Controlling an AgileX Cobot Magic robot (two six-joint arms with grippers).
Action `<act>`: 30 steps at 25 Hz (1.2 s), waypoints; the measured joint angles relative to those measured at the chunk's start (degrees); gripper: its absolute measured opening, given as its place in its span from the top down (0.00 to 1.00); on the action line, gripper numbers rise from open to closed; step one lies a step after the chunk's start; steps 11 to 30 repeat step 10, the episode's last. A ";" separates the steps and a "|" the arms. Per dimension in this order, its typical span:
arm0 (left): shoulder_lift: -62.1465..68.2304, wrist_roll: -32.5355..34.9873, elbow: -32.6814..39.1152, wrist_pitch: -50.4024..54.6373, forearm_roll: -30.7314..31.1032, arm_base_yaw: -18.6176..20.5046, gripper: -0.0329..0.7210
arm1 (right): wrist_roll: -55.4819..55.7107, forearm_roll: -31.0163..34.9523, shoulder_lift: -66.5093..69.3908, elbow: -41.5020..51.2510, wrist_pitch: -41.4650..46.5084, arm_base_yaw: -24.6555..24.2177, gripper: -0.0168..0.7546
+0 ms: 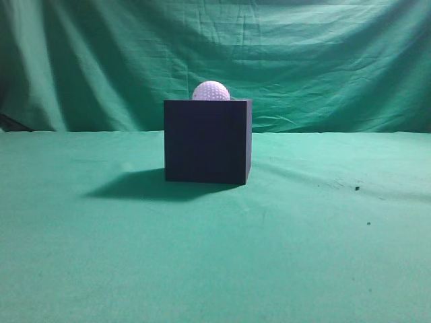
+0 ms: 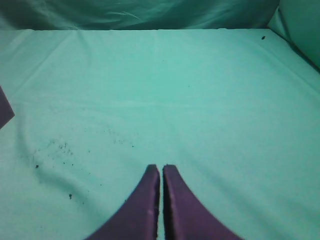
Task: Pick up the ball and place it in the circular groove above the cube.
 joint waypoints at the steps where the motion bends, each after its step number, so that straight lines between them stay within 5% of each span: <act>1: 0.00 0.00 0.00 0.00 0.00 0.00 0.96 | 0.00 0.00 0.00 0.00 0.00 0.00 0.98; 30: 0.00 0.00 0.00 0.00 0.00 0.00 0.96 | -0.22 0.00 0.00 0.00 0.00 0.00 0.98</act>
